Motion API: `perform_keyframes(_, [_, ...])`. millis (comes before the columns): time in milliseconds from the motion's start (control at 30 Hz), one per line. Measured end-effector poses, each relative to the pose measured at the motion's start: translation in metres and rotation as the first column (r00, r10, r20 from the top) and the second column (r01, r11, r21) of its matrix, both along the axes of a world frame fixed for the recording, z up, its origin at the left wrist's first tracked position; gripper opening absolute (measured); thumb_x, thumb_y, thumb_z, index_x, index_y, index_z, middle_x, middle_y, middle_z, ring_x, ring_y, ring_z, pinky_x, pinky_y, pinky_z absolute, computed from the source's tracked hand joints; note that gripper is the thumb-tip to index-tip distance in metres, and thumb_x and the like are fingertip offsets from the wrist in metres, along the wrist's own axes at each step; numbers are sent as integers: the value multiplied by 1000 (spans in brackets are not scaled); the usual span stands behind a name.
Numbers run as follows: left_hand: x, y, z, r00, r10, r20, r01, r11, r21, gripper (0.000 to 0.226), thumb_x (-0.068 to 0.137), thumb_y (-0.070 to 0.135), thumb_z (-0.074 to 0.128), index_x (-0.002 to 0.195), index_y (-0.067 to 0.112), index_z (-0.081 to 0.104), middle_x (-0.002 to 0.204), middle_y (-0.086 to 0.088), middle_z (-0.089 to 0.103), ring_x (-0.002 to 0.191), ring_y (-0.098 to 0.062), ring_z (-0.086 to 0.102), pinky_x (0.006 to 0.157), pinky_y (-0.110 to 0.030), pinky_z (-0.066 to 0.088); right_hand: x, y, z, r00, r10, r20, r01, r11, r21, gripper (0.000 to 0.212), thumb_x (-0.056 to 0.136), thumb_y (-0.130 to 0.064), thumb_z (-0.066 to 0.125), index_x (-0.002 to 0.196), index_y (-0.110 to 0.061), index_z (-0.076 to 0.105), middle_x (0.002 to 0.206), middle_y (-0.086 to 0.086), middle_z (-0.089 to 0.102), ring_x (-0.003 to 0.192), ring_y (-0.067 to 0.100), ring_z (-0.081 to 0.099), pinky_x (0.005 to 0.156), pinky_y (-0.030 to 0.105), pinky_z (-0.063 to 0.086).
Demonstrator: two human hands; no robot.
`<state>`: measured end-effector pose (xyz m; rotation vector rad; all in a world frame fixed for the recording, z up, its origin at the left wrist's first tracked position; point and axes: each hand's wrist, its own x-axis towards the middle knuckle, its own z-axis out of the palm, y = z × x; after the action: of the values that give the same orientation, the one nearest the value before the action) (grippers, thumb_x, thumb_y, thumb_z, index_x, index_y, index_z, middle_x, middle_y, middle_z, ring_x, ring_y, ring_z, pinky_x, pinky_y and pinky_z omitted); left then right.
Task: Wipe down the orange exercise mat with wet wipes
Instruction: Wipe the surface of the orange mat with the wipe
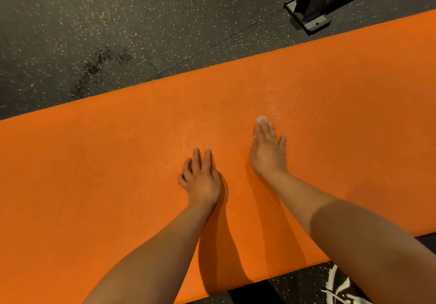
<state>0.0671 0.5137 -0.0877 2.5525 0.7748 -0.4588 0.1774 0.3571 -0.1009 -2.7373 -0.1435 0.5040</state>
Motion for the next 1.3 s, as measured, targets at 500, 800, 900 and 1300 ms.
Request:
perform_keyframes(500, [29, 15, -6, 999, 18, 50, -16, 999, -38, 60, 102, 33, 37, 157, 42, 18, 168, 9, -5, 150, -25, -2, 116, -53, -1, 13, 16, 2, 998, 68, -10, -69, 994, -88, 56, 110, -34, 19, 162, -24, 3, 170, -5, -8, 155, 14, -12, 123, 51, -10])
perform_keyframes(800, [28, 13, -11, 998, 27, 51, -23, 996, -81, 60, 102, 34, 33, 157, 47, 12, 168, 11, -10, 151, -22, -8, 118, -52, -8, -10, 68, 4, 920, 389, -51, -385, 919, 80, 60, 108, -26, 31, 163, -22, 7, 170, -5, -7, 155, 10, -12, 125, 46, -10])
perform_keyframes(900, [28, 11, -10, 998, 44, 49, -40, 996, -73, 61, 101, 35, 33, 157, 47, 12, 168, 11, -9, 151, -22, -7, 117, -51, -8, -14, 58, 0, 899, 438, -4, -438, 899, 17, 59, 108, -27, 31, 163, -23, 9, 170, -6, -5, 155, 11, -12, 124, 46, -12])
perform_keyframes(1300, [67, 25, -2, 984, 120, 131, -111, 991, -79, 61, 97, 30, 47, 154, 41, 30, 167, 9, 11, 148, -23, 8, 117, -50, 6, 23, 60, -1, 987, 160, -8, -159, 986, 47, 62, 105, -18, 33, 162, -17, 9, 170, 0, -5, 156, 13, -9, 125, 49, -4])
